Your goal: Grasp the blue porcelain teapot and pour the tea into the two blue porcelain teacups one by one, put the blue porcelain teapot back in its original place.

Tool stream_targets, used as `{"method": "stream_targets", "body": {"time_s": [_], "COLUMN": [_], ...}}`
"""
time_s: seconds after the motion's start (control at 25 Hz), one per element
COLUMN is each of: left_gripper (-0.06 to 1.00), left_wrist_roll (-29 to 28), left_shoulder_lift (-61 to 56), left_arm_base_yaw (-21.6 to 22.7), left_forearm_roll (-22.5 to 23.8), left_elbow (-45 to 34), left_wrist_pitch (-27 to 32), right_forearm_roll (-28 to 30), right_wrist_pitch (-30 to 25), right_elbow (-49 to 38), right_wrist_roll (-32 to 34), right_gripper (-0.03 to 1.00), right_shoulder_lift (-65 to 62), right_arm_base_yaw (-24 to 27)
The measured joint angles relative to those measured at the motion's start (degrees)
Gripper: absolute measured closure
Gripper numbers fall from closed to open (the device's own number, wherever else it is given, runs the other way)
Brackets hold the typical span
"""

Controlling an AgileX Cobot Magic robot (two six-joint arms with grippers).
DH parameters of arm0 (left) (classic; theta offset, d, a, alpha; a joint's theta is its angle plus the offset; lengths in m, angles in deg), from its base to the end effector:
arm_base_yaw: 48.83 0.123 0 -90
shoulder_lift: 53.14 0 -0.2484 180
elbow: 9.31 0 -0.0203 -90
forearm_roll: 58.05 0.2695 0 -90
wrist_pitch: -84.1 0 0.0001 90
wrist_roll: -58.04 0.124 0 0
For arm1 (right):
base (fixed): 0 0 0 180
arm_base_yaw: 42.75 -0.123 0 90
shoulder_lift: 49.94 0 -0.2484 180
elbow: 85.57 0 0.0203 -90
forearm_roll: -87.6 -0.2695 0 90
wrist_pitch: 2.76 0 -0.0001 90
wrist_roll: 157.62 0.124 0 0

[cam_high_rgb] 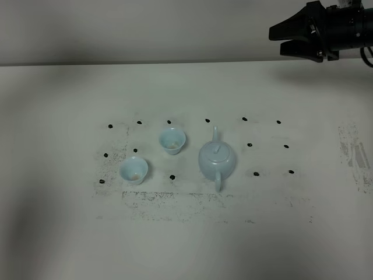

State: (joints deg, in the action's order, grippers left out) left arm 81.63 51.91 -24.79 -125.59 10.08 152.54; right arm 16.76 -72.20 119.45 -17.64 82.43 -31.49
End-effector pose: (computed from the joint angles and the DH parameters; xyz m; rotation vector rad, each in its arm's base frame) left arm 0.3908 0.0576 0.3630 -0.2193 2.0559 -1.0855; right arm 0.4734 0.0176 0.1962 -0.0541 2.2666 1.3133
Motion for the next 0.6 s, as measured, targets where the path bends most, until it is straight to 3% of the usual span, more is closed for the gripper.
{"method": "stream_targets", "body": {"time_s": [0.12,0.36,0.6], "left_gripper": [0.21,0.21,0.21], "left_wrist_roll": [-3.30,-6.76,-7.89], "left_shoulder_lift": [-8.15,-17.89,-27.03], "left_arm_base_yaw": [2.07,0.98,-11.51], "left_forearm_roll": [11.72,19.45,33.34], "left_elbow": [0.00,-0.61,-9.00], "left_wrist_pitch": [0.00,0.04,0.04], "right_forearm_roll": [1.67,2.63,2.64], "right_wrist_pitch": [0.00,0.36,0.88], "right_elbow": [0.00,0.00,0.00], "right_wrist_roll": [-0.75,-2.10,-2.51], "right_gripper": [0.38,0.38,0.38], "right_shoulder_lift": [-0.56,-0.67,-1.03], "right_arm_base_yaw": [0.44,0.44,0.44]}}
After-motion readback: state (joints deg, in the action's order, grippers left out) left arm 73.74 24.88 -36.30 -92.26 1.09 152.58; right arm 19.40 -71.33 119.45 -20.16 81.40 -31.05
